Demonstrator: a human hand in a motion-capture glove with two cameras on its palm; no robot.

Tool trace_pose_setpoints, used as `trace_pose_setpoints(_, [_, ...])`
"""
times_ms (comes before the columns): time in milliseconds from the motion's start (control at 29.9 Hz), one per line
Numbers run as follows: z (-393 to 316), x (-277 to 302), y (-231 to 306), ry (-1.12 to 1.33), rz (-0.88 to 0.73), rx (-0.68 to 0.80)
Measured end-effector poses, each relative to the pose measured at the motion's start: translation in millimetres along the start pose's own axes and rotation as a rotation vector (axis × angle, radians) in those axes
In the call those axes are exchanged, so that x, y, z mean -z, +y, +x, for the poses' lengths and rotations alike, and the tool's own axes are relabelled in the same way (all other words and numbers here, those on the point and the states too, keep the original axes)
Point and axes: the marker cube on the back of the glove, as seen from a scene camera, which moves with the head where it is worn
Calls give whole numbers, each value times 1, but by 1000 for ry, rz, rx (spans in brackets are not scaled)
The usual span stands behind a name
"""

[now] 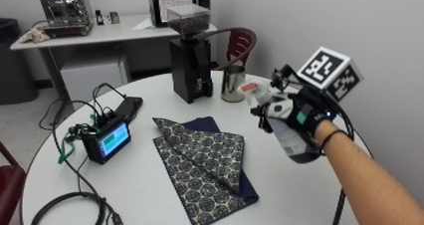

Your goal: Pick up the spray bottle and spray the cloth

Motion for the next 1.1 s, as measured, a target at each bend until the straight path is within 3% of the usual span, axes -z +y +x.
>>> trace_pose_setpoints(167, [-36, 16, 1, 36, 28, 22])
trace_pose_setpoints(401, [13, -41, 10, 38, -110, -54])
trace_pose_setpoints(736, [-47, -10, -1, 59, -43, 4])
trace_pose_setpoints(937, [-5, -62, -1, 80, -163, -65])
trace_pose_setpoints(1104, [-8, -48, 5, 22, -95, -29])
